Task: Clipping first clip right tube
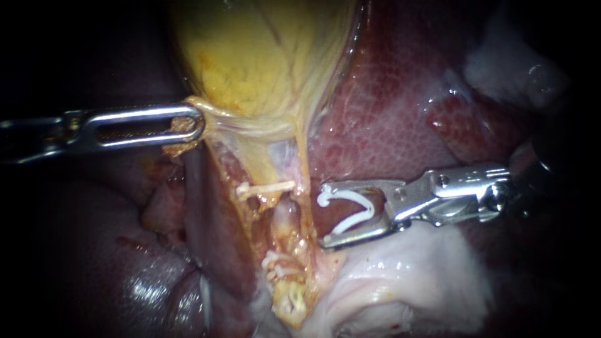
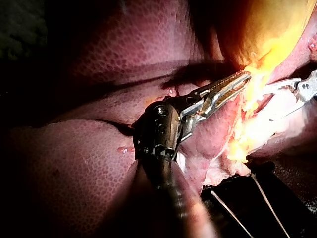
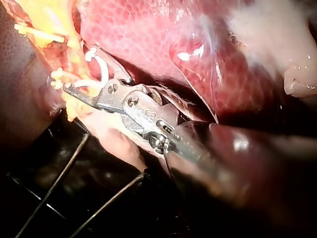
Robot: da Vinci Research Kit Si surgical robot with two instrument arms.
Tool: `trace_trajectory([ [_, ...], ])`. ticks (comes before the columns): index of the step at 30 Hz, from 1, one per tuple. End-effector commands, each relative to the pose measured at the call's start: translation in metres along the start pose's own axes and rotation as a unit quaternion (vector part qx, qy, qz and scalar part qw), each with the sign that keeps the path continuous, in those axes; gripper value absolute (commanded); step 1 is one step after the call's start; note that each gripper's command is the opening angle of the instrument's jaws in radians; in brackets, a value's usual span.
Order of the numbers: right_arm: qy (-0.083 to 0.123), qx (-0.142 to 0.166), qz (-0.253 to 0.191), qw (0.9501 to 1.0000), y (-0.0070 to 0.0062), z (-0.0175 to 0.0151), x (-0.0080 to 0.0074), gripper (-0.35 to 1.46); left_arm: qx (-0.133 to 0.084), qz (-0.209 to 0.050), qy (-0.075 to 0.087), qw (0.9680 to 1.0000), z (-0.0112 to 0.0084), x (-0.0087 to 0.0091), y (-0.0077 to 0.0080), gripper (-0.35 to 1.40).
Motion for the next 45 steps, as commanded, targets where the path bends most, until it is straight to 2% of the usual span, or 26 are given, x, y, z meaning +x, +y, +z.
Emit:
trace_trajectory([
  [1, -0.001, -0.001, 0.000, 1.0000, 0.0001, 0.0002, 0.0000, 0.59, 0.000, 0.000, 0.000, 1.0000, 0.0000, 0.0000, 0.0000, -0.35],
  [6, -0.001, -0.003, 0.005, 1.0000, 0.0009, 0.0011, -0.0003, 0.59, -0.001, 0.000, 0.000, 1.0000, 0.0000, 0.0002, -0.0001, -0.35],
  [10, -0.004, 0.006, 0.011, 0.9999, 0.0008, 0.0020, -0.0004, 0.59, -0.001, 0.000, 0.000, 1.0000, 0.0000, 0.0002, -0.0001, -0.35],
  [19, 0.021, 0.061, 0.034, 0.9974, -0.0007, 0.0042, 0.0000, 0.59, -0.001, 0.000, 0.000, 1.0000, 0.0000, 0.0002, 0.0000, -0.35],
  [24, 0.024, 0.088, 0.045, 0.9949, -0.0015, 0.0047, -0.0002, 0.58, 0.000, 0.001, 0.000, 1.0000, -0.0001, 0.0001, 0.0004, -0.35],
  [31, 0.014, 0.111, 0.053, 0.9923, -0.0026, 0.0059, -0.0023, 0.58, -0.001, 0.001, 0.000, 1.0000, -0.0002, 0.0001, 0.0010, -0.35],
  [35, 0.000, 0.120, 0.056, 0.9912, -0.0028, 0.0068, -0.0039, 0.56, -0.002, 0.001, -0.001, 1.0000, -0.0002, 0.0001, 0.0012, -0.35],
  [45, -0.009, 0.132, 0.075, 0.9884, -0.0027, 0.0073, -0.0055, 0.53, -0.005, 0.001, -0.002, 1.0000, -0.0002, 0.0001, 0.0016, -0.35],
])
